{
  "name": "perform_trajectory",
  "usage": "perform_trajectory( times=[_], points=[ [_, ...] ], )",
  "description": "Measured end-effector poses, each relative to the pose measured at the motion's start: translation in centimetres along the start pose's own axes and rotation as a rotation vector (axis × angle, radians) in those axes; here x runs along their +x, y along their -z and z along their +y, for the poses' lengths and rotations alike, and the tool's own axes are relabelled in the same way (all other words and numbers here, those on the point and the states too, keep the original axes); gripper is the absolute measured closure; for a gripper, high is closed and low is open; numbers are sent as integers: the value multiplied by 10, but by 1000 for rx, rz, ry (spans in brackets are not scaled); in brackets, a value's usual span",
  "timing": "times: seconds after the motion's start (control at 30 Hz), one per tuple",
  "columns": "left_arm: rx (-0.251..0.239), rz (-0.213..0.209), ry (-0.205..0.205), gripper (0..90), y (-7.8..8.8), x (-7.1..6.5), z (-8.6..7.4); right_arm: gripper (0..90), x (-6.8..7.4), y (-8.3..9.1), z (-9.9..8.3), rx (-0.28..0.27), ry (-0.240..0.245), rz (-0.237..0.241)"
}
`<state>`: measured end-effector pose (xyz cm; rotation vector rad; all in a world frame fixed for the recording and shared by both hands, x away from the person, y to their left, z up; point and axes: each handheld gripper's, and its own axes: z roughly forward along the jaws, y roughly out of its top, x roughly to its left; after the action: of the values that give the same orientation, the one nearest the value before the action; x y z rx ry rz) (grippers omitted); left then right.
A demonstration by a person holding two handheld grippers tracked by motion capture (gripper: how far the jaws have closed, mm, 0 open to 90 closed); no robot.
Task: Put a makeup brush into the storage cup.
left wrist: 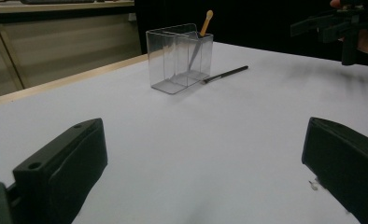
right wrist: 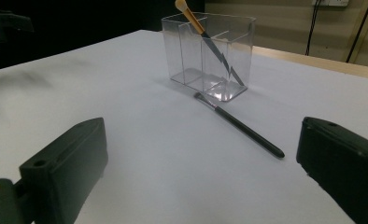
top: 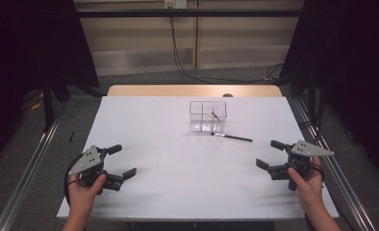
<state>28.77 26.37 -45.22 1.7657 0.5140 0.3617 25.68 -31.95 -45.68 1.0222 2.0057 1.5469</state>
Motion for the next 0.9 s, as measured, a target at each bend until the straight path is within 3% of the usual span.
perform_trajectory(
  times=[0.9],
  points=[
    [-1, -1, -3, 2, 0, 0, 0, 17, -6, -30, 15, -19, 6, 1]
  ],
)
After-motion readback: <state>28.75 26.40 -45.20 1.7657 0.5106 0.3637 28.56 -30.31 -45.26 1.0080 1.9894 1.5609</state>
